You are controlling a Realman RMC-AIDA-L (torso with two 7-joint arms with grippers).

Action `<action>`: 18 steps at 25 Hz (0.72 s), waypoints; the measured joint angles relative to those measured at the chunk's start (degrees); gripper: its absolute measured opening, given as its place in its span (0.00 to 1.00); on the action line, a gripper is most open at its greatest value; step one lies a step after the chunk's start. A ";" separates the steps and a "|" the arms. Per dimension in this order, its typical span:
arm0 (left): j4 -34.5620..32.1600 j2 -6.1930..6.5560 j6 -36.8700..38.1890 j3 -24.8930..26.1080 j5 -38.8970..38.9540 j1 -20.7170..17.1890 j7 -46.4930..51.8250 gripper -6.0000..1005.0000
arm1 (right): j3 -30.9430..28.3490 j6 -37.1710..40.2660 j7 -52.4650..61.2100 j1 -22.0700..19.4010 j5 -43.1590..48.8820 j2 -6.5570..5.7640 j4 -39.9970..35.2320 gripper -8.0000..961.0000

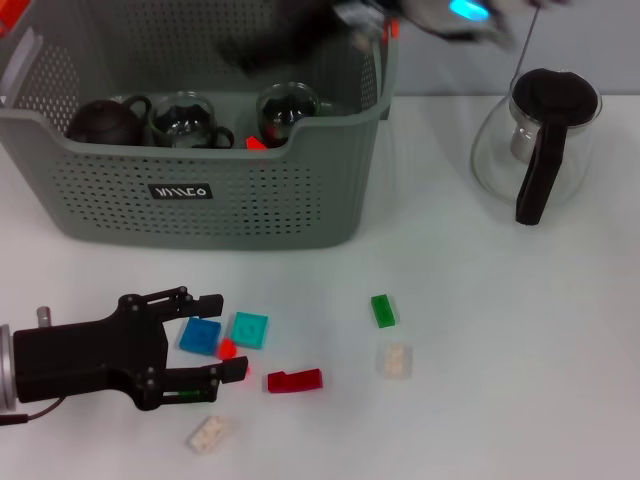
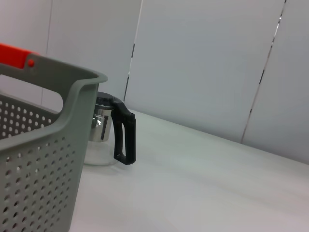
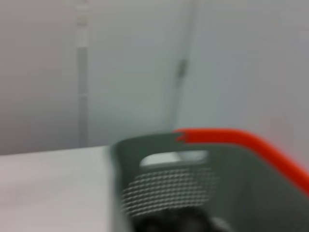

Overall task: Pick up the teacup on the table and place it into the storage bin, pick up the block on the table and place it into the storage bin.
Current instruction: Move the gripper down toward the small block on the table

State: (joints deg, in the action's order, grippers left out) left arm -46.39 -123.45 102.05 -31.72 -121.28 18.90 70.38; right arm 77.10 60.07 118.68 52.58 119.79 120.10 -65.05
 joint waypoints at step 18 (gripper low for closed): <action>0.29 -0.01 -0.12 -0.02 -0.01 0.49 -0.07 0.82 | 2.81 40.11 6.71 -10.44 23.17 0.37 -14.22 0.98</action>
State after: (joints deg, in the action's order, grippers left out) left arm -46.10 -123.46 101.93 -31.73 -121.29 19.40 70.31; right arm 79.92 100.18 125.39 42.14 142.96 120.48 -79.26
